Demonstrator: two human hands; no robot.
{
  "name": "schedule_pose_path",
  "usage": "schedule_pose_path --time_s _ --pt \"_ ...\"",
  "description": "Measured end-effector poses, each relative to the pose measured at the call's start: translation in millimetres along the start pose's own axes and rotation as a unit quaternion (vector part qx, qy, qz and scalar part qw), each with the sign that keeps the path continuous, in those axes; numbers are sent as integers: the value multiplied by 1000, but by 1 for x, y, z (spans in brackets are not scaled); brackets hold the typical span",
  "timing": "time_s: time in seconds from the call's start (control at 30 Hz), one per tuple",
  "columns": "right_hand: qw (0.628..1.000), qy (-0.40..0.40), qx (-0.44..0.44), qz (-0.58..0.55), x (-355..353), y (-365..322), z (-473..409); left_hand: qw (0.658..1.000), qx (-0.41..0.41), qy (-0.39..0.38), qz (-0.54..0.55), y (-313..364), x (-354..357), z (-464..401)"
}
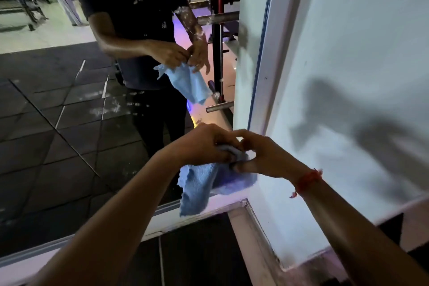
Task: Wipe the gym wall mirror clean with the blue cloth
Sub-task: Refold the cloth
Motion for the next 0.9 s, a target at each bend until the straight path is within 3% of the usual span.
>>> schedule_pose_path --time_s 0.1,0.17,0.2,0.23,0.27,0.3,0.33,0.37,0.4,0.43,0.5,0.6,0.63,0.67,0.8,0.9 --pt "1000 5 3 -4 4 1 -4 994 -30 -31 -103 -11 -15 -1" --pt "997 17 22 -73 9 3 1 977 -74 -97 -173 -30 -22 4" --pt "991 27 33 -131 11 6 6 977 -79 -121 -159 -39 -25 6" --pt "980 38 44 -192 13 10 11 986 -74 -129 -79 -45 -25 7" --pt "964 55 58 -253 14 13 16 987 -68 -123 74 -50 -25 8" --pt "944 79 80 -310 15 18 21 951 -78 -103 281 -60 -22 7" --pt "917 114 106 -368 18 24 25 863 -98 -89 488 -73 -10 6" --pt "885 145 129 -423 23 29 29 754 -111 -77 643 -81 6 6" --pt "854 168 149 -469 31 33 33 661 -126 -65 737 -86 28 8" --pt "827 183 164 -505 40 35 35 602 -150 -61 782 -83 53 14" --pt "786 222 202 -540 54 42 39 539 -183 -71 819 -72 101 32" --pt "764 243 250 -543 65 47 46 496 -200 -88 841 -73 144 52" --pt "766 229 258 -542 68 48 48 495 -202 -89 840 -79 148 57" --pt "770 211 263 -541 72 50 50 516 -205 -95 826 -82 150 60" --pt "810 153 306 -476 86 67 59 682 -281 -25 675 -103 145 65" --pt "833 163 344 -401 90 71 62 790 -269 44 548 -114 132 63"
Point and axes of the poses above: each hand's wrist, its own z-axis away from the middle knuckle, its own x-axis out of the palm, y = z × x, the point moved 7 cm from there along -z, towards the middle knuckle, and after that the axes turned 9 degrees about -x, right-handed, at the moved point
